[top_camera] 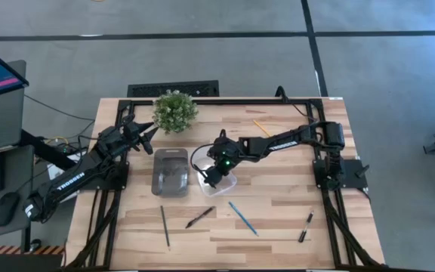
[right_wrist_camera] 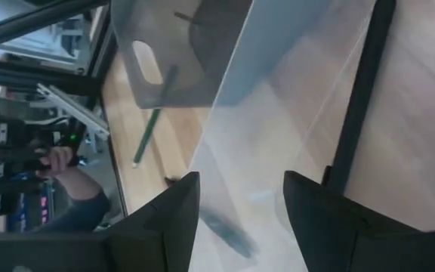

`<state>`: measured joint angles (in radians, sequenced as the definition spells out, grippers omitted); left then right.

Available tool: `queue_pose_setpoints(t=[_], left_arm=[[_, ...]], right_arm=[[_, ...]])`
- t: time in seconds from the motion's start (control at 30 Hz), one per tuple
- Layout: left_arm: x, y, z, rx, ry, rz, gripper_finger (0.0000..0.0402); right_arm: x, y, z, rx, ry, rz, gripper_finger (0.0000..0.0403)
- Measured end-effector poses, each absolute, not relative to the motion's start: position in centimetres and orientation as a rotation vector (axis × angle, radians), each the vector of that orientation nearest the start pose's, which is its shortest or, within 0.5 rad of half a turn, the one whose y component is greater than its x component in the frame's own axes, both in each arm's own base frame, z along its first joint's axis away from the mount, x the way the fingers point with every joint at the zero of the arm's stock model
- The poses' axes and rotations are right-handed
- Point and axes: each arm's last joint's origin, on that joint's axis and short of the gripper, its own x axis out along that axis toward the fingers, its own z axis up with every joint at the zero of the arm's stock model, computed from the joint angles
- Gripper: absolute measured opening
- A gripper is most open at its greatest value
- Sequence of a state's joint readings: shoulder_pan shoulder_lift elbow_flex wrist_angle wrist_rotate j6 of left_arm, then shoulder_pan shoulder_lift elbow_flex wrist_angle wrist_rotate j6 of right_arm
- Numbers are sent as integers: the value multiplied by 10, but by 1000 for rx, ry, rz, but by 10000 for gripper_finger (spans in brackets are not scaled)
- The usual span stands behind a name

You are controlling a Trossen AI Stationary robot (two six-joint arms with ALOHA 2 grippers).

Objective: Sort pens & pencils
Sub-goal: Put the right black pen into the transparent bin

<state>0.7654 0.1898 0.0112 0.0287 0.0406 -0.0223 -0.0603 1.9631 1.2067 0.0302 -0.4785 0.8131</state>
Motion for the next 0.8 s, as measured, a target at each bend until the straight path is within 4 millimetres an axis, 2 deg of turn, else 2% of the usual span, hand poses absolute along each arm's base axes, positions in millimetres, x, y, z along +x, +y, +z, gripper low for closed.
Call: queue_pose_setpoints(t=[0.17, 0.4, 0.53, 0.8], left_arm=[[79, 74, 154, -81, 133, 725, 135], [79, 74, 154, -82, 133, 725, 135], [79, 74, 154, -81, 133, 725, 135], [79, 74, 154, -81, 133, 725, 135]], right_arm=[[407, -21, 188, 882, 729, 133, 214], [391, -27, 242, 683, 560, 205, 214], [373, -30, 272, 514, 498, 182, 214], [320, -31, 322, 255, 498, 44, 214]])
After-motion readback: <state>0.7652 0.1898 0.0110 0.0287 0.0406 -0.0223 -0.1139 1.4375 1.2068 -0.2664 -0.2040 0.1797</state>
